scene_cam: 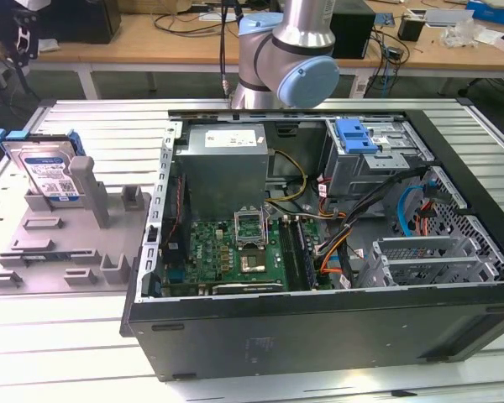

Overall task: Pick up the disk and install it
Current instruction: 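Pick up the disk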

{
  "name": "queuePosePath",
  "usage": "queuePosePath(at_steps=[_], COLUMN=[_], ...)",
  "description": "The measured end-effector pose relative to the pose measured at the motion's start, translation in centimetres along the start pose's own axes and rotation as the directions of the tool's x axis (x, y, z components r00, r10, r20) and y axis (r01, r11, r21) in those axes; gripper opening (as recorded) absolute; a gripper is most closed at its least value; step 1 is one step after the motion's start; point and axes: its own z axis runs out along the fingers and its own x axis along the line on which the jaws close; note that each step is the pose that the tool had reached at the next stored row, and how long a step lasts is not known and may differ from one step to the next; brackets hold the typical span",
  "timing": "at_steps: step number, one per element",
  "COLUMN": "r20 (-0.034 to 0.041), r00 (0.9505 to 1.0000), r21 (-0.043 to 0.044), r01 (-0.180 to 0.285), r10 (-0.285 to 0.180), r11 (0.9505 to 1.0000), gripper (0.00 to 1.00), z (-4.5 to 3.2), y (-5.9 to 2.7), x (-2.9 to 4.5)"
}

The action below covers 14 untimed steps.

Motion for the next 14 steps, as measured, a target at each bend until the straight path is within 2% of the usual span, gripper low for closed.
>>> queuePosePath(at_steps=[4, 7, 9, 14], r20=[-0.0025, -0.0048, -0.0065, -0.0108], r00=[0.9963, 0.9887, 0.9817, 0.9575], r21=[0.006, 0.0103, 0.0129, 0.0191], r01=[0.086, 0.15, 0.19, 0.288], r10=[-0.086, -0.15, -0.19, -0.288], r11=[0.9963, 0.9886, 0.9817, 0.9574], gripper=[0.44, 0.44, 0.44, 0.44], z=[0.02, 0.04, 0.06, 0.13], y=[0.0, 0.0, 0.0, 0.0], x=[0.0, 0.0, -0.01, -0.01])
